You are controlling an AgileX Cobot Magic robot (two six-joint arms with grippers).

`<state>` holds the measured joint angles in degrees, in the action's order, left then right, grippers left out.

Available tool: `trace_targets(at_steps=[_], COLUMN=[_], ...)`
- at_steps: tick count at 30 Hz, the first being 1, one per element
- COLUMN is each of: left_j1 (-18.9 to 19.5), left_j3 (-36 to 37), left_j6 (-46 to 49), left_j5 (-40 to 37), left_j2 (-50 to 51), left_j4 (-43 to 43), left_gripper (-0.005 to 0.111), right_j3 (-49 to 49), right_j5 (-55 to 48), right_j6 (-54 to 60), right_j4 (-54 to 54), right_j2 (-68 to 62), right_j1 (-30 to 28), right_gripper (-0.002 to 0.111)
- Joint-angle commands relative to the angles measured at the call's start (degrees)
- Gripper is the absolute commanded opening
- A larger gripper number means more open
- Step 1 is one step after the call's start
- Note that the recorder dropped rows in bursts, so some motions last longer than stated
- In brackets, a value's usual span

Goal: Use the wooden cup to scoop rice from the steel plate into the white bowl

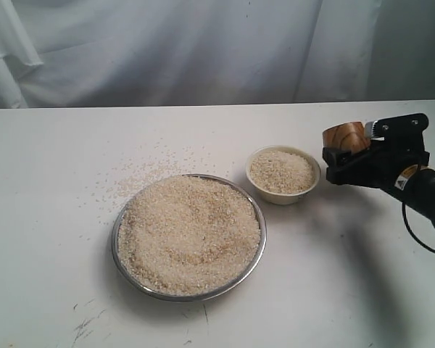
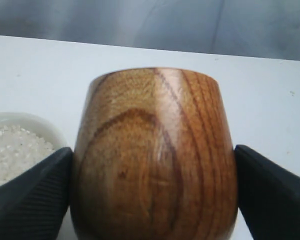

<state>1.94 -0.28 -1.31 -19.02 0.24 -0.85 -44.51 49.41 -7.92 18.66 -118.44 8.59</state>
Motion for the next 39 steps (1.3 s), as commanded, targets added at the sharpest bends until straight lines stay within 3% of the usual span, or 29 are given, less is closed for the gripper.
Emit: trace_targets(at_steps=[1, 2, 4, 8, 17, 25, 30, 39], left_j1=[-0.2, -0.2, -0.2, -0.2, -0.2, -0.2, -0.2, -0.2], left_j3=[0.3, 0.3, 0.3, 0.3, 0.3, 0.3, 0.3, 0.3], left_j6=[0.0, 0.0, 0.0, 0.0, 0.0, 0.0, 0.0, 0.0], left_j5=[0.8, 0.8, 0.8, 0.8, 0.8, 0.8, 0.8, 0.8], left_j2=[-0.2, -0.2, -0.2, -0.2, -0.2, -0.2, -0.2, -0.2], left_j4=[0.1, 0.1, 0.1, 0.1, 0.1, 0.1, 0.1, 0.1], left_gripper=[0.0, 0.0, 0.0, 0.0, 0.0, 0.0, 0.0, 0.0], right_j3=[0.2, 0.2, 0.2, 0.2, 4.0, 11.8, 13.8, 13.8], right_j5=[-3.8, -4.1, -6.5, -13.5, -11.3, 7.1, 16.5, 20.5], right_j6=[-2.9, -3.8, -7.0, -11.2, -22.5, -22.1, -14.6, -13.4], right_j4=[2.8, 3.2, 3.4, 3.3, 14.4, 17.0, 19.0, 26.1], right_j2=[5.4, 6.2, 8.9, 10.7, 13.6, 15.2, 15.2, 15.2], right_j1=[0.0, 0.0, 0.0, 0.0, 0.0, 0.0, 0.0, 0.0], right_gripper=[0.061, 0.058, 0.041, 0.0, 0.0, 0.0, 0.0, 0.0])
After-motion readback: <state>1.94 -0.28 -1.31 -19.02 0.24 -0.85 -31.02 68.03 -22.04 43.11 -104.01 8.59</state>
